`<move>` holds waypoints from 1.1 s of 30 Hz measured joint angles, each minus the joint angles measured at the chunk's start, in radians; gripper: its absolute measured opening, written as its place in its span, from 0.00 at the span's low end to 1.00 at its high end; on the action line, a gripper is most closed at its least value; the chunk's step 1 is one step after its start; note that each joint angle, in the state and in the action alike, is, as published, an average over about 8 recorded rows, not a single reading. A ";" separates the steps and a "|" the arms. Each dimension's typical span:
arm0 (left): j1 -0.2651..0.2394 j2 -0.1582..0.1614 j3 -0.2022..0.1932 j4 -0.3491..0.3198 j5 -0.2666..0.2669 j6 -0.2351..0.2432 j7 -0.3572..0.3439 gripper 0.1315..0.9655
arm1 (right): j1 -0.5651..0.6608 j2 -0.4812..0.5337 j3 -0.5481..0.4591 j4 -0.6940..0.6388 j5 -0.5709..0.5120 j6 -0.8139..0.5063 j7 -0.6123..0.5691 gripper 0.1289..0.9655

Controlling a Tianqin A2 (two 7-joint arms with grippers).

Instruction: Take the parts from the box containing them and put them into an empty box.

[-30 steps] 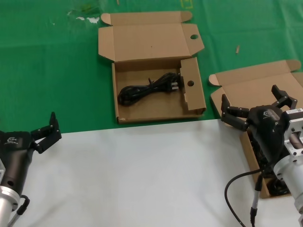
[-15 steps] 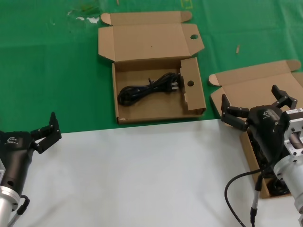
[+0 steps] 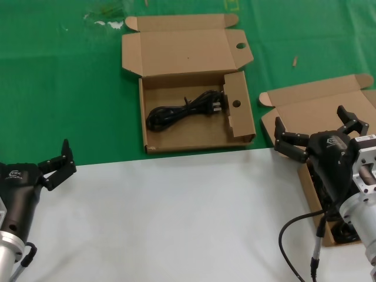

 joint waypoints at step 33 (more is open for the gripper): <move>0.000 0.000 0.000 0.000 0.000 0.000 0.000 1.00 | 0.000 0.000 0.000 0.000 0.000 0.000 0.000 1.00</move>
